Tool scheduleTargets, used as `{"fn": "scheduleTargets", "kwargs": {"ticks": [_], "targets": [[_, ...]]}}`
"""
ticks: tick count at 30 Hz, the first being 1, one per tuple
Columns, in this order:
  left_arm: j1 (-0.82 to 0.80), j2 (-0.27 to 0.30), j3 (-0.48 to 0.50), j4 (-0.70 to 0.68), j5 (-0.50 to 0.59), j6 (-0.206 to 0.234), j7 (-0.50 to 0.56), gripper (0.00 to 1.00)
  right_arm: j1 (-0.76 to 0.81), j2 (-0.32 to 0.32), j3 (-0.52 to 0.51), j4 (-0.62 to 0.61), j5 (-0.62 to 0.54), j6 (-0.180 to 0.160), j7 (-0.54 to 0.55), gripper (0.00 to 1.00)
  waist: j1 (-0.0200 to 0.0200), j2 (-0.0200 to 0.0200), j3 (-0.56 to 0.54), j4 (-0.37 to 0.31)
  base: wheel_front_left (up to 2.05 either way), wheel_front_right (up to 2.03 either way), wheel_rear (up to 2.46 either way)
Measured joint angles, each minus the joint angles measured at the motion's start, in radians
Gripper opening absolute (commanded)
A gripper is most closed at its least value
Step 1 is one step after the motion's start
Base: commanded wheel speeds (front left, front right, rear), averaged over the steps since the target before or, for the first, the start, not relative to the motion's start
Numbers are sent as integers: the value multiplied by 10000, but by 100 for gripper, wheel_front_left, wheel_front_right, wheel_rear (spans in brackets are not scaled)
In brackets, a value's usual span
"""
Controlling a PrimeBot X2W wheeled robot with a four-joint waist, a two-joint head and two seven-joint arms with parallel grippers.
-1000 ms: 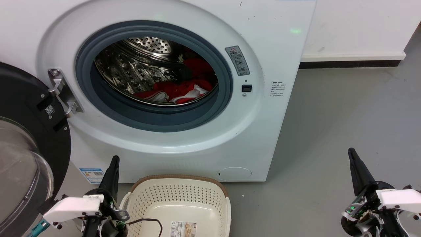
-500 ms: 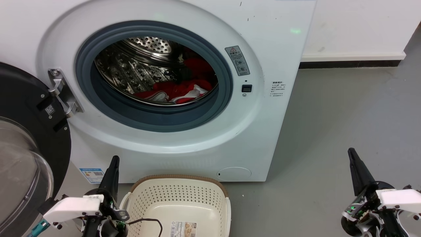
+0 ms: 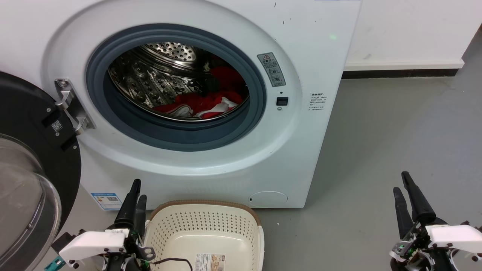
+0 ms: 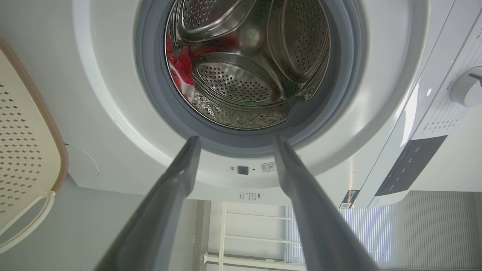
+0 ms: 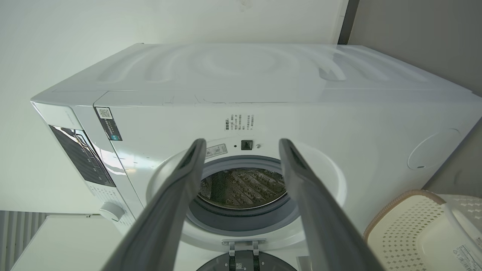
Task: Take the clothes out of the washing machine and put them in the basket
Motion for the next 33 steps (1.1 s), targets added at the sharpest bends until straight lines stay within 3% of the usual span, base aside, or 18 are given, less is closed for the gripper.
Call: {"fn": "scheduleTargets", "kwargs": {"ticks": [6, 15, 33], "targets": [[-52, -4, -67, -100, 614, 0, -278, 100, 146, -2, 134, -245, -669, 0, -282, 100, 0, 0, -14, -7, 0, 0, 0], [-63, 0, -337, -525, 2370, 234, -669, 100, 351, -10, 188, -581, -2466, 0, -673, 100, 0, 0, -29, -4, 0, 0, 0], [-265, 25, -959, -694, 6395, 665, -1337, 100, 569, -6, 324, -1262, -7087, 0, -1156, 100, 0, 0, -59, 15, 0, 0, 0]]}}
